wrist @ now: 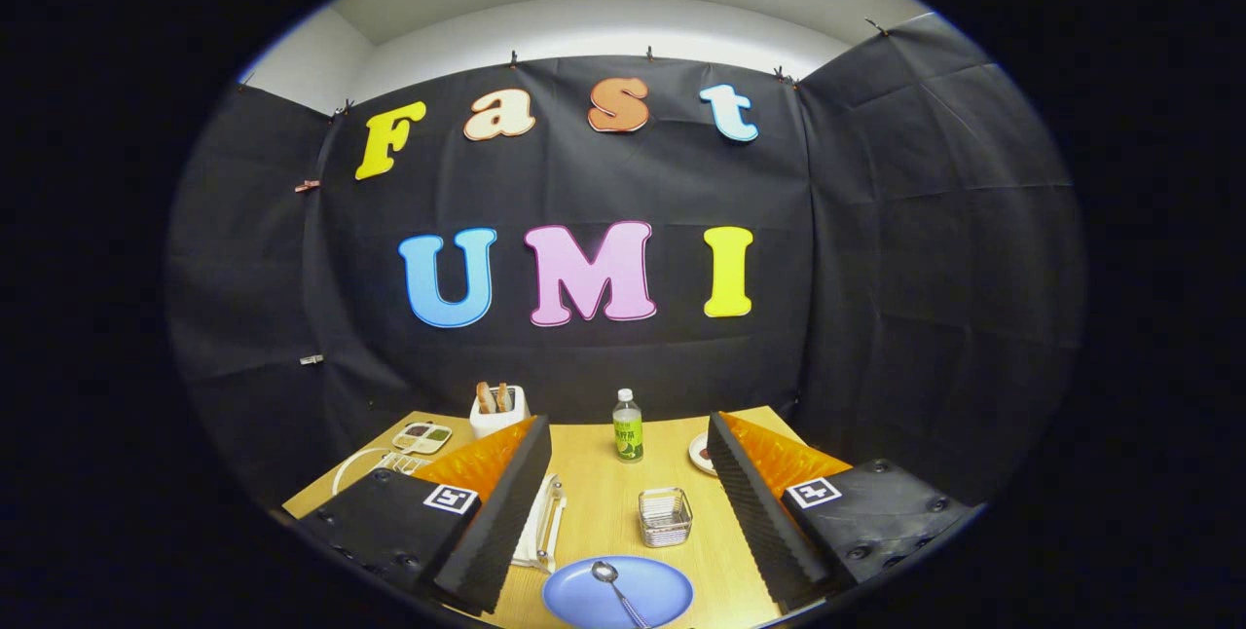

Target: Take the plate from the dish rack, then take the spoon from the basket and place it into the plate.

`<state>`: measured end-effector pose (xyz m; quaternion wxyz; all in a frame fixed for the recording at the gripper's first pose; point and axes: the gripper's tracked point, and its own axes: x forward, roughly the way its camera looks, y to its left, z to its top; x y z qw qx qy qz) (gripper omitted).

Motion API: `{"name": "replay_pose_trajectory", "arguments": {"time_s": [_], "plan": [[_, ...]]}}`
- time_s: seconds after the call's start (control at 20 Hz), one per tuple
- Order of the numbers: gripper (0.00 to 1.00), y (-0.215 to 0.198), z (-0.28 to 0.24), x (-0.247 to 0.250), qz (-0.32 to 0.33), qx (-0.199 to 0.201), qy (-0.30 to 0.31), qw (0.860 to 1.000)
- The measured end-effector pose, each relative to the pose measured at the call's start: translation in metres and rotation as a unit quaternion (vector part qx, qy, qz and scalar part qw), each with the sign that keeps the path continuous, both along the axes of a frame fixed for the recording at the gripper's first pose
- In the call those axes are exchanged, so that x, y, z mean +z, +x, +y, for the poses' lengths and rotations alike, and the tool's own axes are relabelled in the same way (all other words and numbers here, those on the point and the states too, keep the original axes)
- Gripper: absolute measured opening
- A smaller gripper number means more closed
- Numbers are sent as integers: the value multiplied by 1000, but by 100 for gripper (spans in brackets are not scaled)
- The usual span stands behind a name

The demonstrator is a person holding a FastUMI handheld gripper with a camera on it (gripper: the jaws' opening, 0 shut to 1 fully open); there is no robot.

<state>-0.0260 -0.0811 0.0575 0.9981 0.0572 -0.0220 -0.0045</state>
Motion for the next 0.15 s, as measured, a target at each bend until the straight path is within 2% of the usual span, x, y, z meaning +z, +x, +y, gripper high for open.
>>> {"name": "replay_pose_trajectory", "arguments": {"time_s": [0.15], "plan": [[98,6,0,-5,4,1,16,1000]]}}
